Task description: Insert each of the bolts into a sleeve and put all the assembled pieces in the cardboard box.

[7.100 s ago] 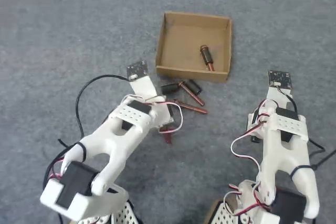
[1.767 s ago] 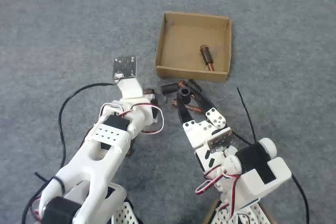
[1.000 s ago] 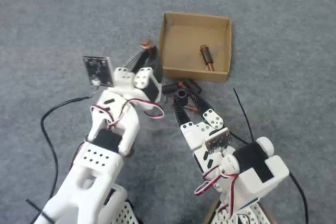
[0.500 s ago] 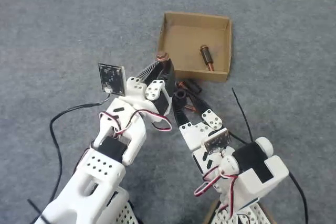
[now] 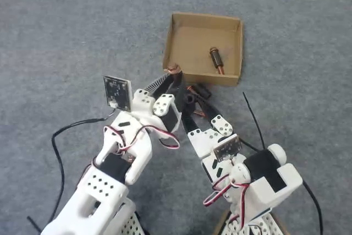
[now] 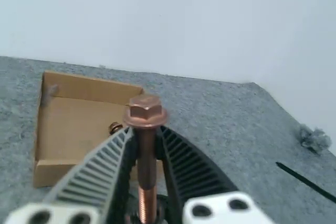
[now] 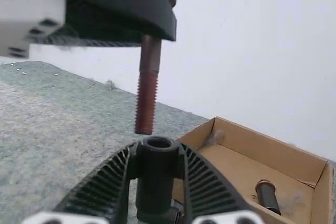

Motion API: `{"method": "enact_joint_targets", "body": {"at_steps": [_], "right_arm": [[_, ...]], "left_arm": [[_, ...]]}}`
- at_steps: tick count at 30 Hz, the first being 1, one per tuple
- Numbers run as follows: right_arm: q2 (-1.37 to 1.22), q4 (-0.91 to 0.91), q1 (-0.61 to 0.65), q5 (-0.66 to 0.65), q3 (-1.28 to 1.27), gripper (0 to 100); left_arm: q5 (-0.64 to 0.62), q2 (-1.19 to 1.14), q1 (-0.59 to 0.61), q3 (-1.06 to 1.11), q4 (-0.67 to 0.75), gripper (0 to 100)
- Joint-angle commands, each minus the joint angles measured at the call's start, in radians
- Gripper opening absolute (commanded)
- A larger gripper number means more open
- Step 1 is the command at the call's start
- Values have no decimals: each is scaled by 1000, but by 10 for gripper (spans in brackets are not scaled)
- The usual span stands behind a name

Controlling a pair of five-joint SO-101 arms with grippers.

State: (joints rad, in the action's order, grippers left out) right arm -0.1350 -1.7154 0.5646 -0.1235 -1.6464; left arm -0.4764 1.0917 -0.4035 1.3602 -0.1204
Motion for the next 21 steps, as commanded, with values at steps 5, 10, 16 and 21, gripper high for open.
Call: {"method": "enact_joint_targets", "body": {"at_steps": [5, 10, 16, 21], "right_arm": [[1, 1, 10, -3, -14, 7], [1, 1, 10, -3, -15, 7], [1, 1, 10, -3, -15, 7], [1, 1, 10, -3, -15, 7]], "left_arm": [[89, 109, -35, -16, -51, 11], [89, 109, -35, -22, -48, 11], [89, 57, -32, -21, 95, 11], [89, -106, -31, -24, 204, 11]]}}
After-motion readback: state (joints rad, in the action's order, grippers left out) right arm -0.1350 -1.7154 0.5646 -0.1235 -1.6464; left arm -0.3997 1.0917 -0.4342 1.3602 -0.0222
